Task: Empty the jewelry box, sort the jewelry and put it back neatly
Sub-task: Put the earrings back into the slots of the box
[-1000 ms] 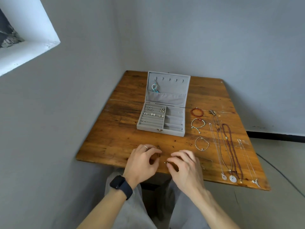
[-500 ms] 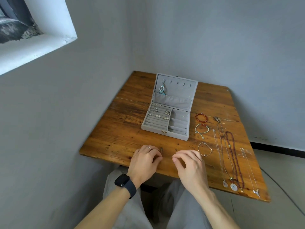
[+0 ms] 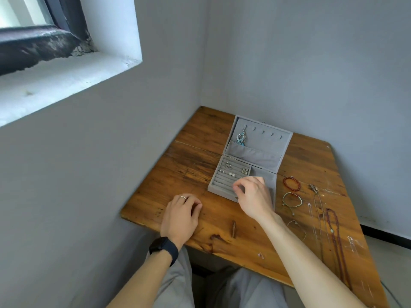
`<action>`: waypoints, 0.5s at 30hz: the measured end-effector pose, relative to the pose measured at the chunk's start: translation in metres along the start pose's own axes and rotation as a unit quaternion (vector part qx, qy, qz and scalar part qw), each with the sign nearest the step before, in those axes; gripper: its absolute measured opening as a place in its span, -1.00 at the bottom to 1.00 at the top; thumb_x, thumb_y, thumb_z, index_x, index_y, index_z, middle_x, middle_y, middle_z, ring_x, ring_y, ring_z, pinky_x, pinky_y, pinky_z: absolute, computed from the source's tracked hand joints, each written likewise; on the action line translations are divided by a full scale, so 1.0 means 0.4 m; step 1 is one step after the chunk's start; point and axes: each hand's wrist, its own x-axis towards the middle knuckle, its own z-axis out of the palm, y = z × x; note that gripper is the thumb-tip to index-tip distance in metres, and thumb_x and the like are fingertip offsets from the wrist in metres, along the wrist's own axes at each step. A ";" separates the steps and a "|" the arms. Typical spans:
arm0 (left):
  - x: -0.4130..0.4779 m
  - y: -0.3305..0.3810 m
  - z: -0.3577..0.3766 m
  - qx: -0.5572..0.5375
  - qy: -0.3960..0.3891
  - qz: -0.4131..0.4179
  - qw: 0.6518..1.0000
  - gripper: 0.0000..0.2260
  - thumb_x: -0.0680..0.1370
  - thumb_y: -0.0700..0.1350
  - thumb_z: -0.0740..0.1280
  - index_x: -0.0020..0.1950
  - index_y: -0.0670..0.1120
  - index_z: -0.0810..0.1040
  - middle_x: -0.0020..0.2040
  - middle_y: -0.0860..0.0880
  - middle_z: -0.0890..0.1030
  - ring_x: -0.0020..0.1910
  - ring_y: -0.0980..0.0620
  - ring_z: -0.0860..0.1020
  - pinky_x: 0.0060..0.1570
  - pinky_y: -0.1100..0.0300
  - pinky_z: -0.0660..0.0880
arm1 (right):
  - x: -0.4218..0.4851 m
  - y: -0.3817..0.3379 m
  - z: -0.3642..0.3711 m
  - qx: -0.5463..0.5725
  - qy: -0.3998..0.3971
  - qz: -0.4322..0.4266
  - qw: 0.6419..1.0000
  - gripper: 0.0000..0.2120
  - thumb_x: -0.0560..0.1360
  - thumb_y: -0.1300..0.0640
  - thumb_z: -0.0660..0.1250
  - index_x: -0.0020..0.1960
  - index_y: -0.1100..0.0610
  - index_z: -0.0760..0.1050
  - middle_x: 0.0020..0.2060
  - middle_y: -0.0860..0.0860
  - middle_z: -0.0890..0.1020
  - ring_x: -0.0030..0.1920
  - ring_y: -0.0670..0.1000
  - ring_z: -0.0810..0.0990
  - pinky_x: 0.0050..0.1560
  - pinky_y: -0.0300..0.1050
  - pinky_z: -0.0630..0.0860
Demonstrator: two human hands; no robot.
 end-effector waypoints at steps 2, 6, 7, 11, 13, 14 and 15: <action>0.001 -0.003 0.002 -0.005 0.005 0.003 1.000 -0.96 0.58 0.01 0.35 -0.01 0.11 0.60 0.06 0.16 0.59 0.06 0.12 0.49 0.02 0.23 0.38 | 0.024 -0.005 0.007 -0.023 -0.024 -0.003 0.999 -0.81 0.61 0.01 0.28 0.12 -0.01 0.64 0.15 -0.06 0.62 0.23 0.01 0.40 0.12 -0.05 0.41; 0.001 -0.003 0.005 -0.013 0.012 0.005 1.000 -0.95 0.59 0.02 0.33 -0.02 0.12 0.60 0.06 0.18 0.58 0.08 0.14 0.48 0.04 0.23 0.39 | 0.055 -0.010 0.016 -0.075 -0.056 -0.002 0.996 -0.80 0.61 0.01 0.27 0.13 -0.01 0.64 0.17 -0.04 0.61 0.24 0.03 0.39 0.16 0.01 0.46; 0.001 -0.003 0.006 -0.016 0.015 0.005 1.000 -0.95 0.58 0.01 0.34 -0.02 0.12 0.60 0.05 0.18 0.58 0.09 0.14 0.48 0.05 0.22 0.39 | 0.060 -0.012 0.017 -0.085 -0.059 0.002 0.995 -0.80 0.61 0.01 0.28 0.13 -0.02 0.64 0.16 -0.03 0.61 0.25 0.04 0.39 0.16 0.02 0.46; 0.000 -0.003 0.008 -0.020 0.027 0.006 0.999 -0.98 0.56 -0.01 0.37 -0.04 0.11 0.60 0.04 0.17 0.59 0.08 0.15 0.47 0.06 0.26 0.32 | 0.075 -0.024 0.017 -0.104 -0.061 0.013 0.993 -0.83 0.57 0.01 0.34 0.11 -0.03 0.64 0.14 -0.03 0.61 0.23 0.05 0.40 0.15 0.01 0.47; 0.000 -0.004 0.008 -0.019 0.027 0.007 0.999 -0.97 0.57 -0.01 0.36 -0.03 0.11 0.60 0.04 0.17 0.59 0.09 0.15 0.47 0.08 0.27 0.31 | 0.079 -0.032 0.017 -0.099 -0.051 0.023 0.994 -0.85 0.55 0.00 0.37 0.10 -0.05 0.64 0.13 -0.03 0.62 0.22 0.06 0.42 0.12 -0.01 0.47; 0.000 -0.003 0.008 -0.018 0.027 0.007 0.999 -0.96 0.57 -0.01 0.36 -0.03 0.10 0.61 0.05 0.17 0.59 0.09 0.15 0.47 0.08 0.27 0.31 | 0.079 -0.035 0.017 -0.097 -0.045 0.029 0.994 -0.85 0.55 0.00 0.38 0.10 -0.06 0.63 0.12 -0.03 0.62 0.21 0.06 0.42 0.11 -0.02 0.48; 0.000 -0.003 0.007 -0.018 0.027 0.007 0.999 -0.96 0.57 0.00 0.36 -0.02 0.10 0.61 0.05 0.17 0.59 0.09 0.15 0.47 0.09 0.27 0.31 | 0.080 -0.039 0.018 -0.096 -0.039 0.035 0.994 -0.85 0.55 0.00 0.38 0.11 -0.06 0.61 0.12 -0.03 0.61 0.20 0.06 0.42 0.09 -0.02 0.48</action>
